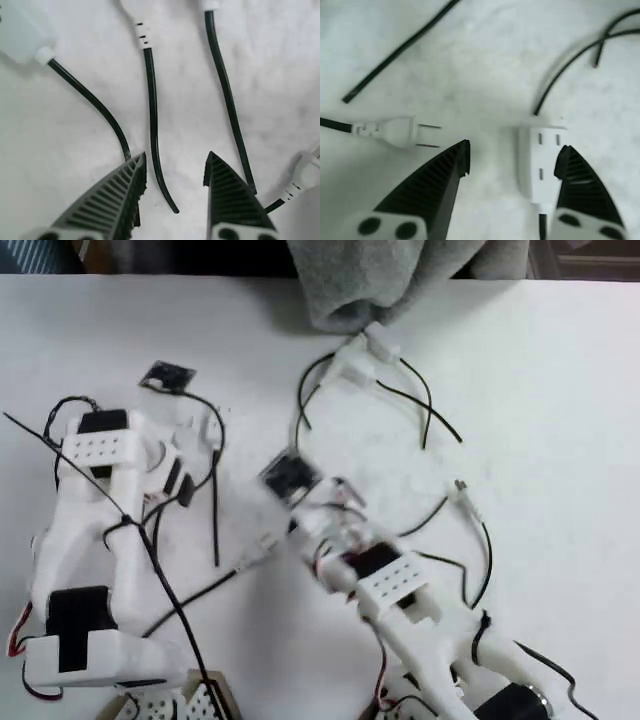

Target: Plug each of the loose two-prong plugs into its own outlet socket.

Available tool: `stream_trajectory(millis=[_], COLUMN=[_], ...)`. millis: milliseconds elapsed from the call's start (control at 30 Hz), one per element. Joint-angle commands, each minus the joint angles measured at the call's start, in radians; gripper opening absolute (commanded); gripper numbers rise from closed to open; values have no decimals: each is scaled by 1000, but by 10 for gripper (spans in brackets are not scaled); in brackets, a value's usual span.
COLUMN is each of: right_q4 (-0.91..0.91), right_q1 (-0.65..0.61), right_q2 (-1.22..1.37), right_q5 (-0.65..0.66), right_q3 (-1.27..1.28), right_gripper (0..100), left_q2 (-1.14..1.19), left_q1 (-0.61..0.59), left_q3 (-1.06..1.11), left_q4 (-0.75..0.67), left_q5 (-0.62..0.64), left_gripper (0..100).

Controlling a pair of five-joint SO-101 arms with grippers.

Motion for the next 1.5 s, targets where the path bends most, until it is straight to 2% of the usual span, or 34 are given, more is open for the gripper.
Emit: stream_trajectory(millis=[0, 200, 333, 700, 1000, 1200, 1467], right_q4=[-2, 33, 239, 476, 438, 438, 412], right_q1=[-67, -79, -53, -79, -122, -150, -139], right_q2=[35, 318, 418, 364, 404, 380, 384], right_q5=[-11, -41, -84, -87, -87, -89, -89], right_q3=[-66, -247, -416, -448, -459, -488, -480], right_gripper=[276, 276, 276, 276, 276, 276, 276], left_q2=[-38, -38, -36, -36, -35, -36, -36], left_q1=[-30, -39, -39, -33, -33, -31, -31], left_q3=[-41, -40, -40, -40, -40, 9, 21], left_q4=[-11, -11, -11, -12, -14, -78, -89], left_q5=[15, 15, 15, 15, 17, 18, 17], left_gripper=[199, 199, 199, 199, 199, 199, 199])
